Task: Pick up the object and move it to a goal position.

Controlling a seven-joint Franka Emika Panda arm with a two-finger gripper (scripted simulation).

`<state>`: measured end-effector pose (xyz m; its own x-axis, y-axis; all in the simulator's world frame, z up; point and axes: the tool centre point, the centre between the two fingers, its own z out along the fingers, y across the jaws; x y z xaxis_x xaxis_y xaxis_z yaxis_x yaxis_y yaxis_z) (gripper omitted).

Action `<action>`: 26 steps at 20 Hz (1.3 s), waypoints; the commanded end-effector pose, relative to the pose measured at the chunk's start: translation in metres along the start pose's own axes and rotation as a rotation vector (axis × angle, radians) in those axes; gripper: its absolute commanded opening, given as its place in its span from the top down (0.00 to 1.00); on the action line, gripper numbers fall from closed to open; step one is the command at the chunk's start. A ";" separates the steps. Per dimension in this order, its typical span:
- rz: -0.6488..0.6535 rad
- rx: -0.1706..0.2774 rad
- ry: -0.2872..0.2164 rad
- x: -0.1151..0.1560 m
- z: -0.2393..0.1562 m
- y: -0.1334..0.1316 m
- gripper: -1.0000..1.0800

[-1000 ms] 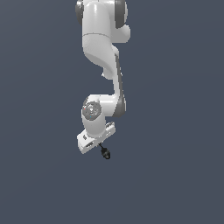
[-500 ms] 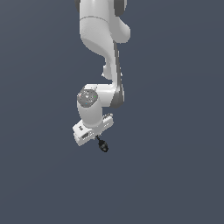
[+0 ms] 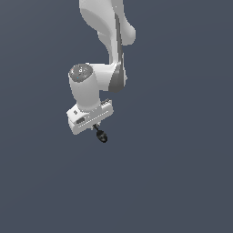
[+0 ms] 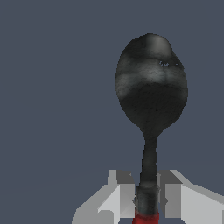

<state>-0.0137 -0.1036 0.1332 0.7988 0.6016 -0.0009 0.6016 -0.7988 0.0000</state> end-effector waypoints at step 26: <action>0.000 0.001 0.002 -0.125 -0.214 -0.017 1.00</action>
<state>-0.1203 -0.1633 0.3411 0.7991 0.6012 0.0019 0.6012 -0.7991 0.0000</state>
